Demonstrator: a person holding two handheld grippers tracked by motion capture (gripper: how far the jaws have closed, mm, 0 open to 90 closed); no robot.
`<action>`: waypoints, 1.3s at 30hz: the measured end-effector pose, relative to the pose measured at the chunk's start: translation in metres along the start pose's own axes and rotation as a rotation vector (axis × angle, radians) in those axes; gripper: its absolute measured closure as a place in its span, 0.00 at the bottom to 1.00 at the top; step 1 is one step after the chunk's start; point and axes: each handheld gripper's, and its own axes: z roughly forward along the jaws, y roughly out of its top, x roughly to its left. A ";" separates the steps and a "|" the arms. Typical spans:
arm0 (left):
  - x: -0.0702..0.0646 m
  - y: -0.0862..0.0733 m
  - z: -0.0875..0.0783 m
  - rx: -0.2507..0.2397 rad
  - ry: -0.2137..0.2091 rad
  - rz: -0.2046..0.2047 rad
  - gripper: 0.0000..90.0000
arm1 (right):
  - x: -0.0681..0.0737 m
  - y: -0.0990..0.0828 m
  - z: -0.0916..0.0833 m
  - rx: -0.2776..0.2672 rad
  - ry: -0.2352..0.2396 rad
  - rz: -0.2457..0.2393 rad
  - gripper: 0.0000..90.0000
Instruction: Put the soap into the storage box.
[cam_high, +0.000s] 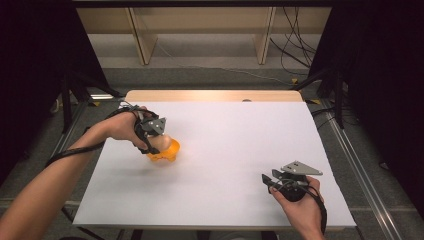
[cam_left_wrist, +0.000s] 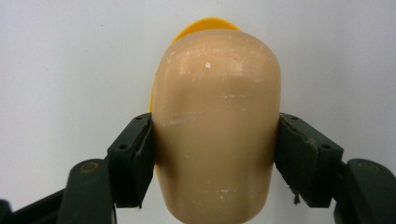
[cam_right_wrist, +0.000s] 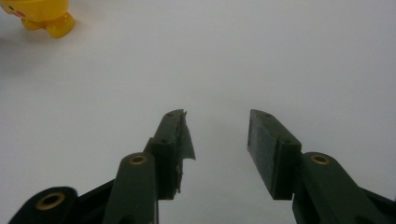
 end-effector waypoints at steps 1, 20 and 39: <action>0.001 0.000 0.000 -0.002 0.002 0.007 0.36 | 0.000 0.000 0.000 0.000 0.001 0.000 0.63; 0.002 -0.002 0.007 -0.016 -0.021 -0.018 0.36 | 0.000 0.000 0.000 0.001 0.002 -0.001 0.63; 0.006 -0.004 0.012 -0.034 -0.028 -0.023 0.36 | 0.000 0.000 0.000 0.002 0.003 0.000 0.63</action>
